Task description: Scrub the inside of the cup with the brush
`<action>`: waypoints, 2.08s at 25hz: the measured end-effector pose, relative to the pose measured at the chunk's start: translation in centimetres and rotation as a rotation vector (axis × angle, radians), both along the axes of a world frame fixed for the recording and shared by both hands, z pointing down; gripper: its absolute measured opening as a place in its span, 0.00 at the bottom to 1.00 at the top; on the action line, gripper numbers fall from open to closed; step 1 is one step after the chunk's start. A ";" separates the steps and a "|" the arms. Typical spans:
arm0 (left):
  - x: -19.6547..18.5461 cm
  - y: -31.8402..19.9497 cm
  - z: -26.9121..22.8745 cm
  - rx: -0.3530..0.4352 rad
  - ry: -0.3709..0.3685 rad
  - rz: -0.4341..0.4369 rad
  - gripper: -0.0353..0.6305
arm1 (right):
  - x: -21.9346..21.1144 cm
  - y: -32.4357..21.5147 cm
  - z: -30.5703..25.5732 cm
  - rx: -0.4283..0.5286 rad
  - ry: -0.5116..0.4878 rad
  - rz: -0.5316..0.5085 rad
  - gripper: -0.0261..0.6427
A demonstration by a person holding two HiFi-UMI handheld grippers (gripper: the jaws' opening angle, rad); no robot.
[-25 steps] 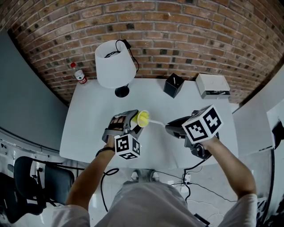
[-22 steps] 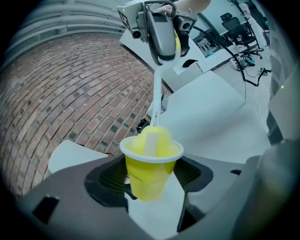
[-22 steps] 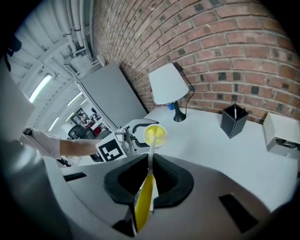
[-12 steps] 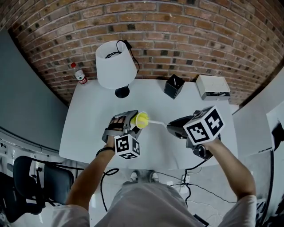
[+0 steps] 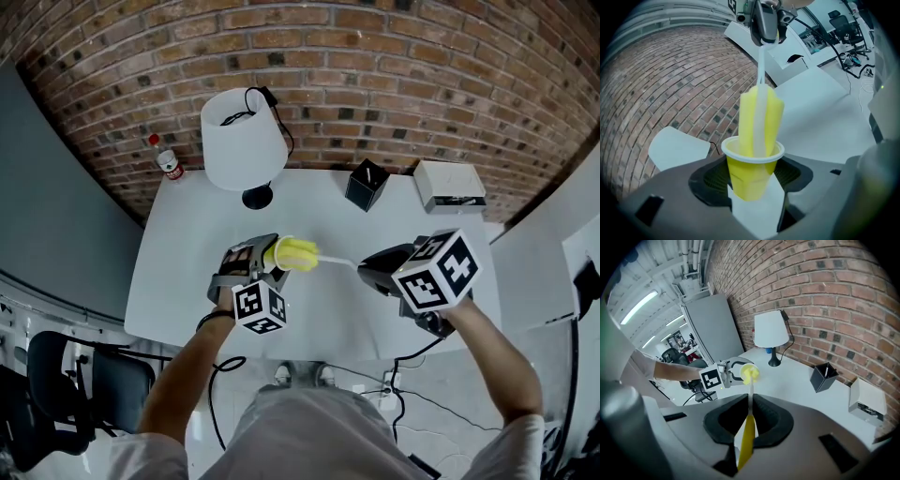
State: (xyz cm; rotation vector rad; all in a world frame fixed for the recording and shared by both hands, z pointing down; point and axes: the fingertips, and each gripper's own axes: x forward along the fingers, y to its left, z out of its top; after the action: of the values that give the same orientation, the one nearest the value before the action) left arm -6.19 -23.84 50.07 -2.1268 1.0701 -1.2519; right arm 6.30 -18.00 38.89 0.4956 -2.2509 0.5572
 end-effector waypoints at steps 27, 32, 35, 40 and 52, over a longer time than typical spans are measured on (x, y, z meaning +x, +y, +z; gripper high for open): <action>-0.2 1.0 0.6 -0.097 0.047 0.022 0.49 | -1.0 2.3 -2.3 0.783 0.408 -0.532 0.08; -0.5 1.3 0.7 -0.107 0.048 0.021 0.49 | -1.3 3.3 -2.2 0.821 0.429 -0.599 0.08; 0.0 1.6 0.5 -0.100 0.039 0.041 0.49 | -1.5 3.6 -1.9 0.859 0.459 -0.642 0.08; 1.2 2.3 0.1 -0.083 0.009 0.089 0.49 | -1.8 3.7 -1.3 0.930 0.519 -0.710 0.08; 2.9 2.3 -0.5 -0.063 -0.013 0.111 0.49 | -2.9 3.4 0.3 0.962 0.562 -0.714 0.08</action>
State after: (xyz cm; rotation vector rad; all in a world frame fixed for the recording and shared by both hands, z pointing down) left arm -3.26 -21.52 49.53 -2.1901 0.9048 -1.2609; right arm 3.35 -14.63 39.15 0.2067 -1.8227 -0.9530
